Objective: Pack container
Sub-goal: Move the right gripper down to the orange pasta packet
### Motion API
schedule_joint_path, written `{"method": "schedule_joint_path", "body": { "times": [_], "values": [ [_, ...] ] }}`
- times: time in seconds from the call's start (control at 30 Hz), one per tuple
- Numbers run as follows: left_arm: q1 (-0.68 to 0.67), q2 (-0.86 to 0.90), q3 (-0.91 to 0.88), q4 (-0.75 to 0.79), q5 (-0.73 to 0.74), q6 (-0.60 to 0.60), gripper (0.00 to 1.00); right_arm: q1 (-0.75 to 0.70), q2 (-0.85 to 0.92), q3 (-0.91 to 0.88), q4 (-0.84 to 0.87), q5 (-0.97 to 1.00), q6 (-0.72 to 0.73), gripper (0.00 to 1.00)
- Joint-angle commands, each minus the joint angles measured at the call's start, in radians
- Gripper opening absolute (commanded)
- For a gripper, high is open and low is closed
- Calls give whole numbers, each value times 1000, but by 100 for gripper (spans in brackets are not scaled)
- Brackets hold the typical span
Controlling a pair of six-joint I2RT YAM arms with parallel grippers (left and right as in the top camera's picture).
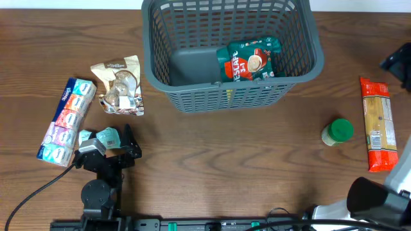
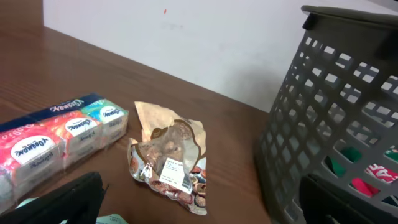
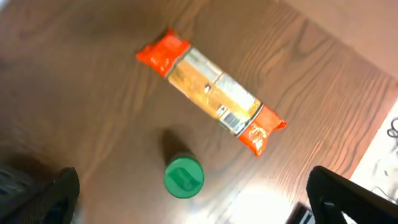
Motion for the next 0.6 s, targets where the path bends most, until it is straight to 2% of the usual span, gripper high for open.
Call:
{"method": "schedule_joint_path", "body": {
  "times": [0.0, 0.2, 0.33, 0.57],
  "values": [
    [4, -6, -19, -13, -6, 2, 99, -32, 1, -98, 33, -40, -91, 99],
    [4, -6, -19, -13, -6, 2, 99, -109, 1, -264, 135, -40, -227, 99],
    [4, -6, -19, -13, -6, 2, 99, -170, 1, -349, 219, -40, -426, 99],
    [4, -6, -19, -13, -6, 2, 99, -237, 1, -468, 408, -45, -631, 99]
  ]
}}
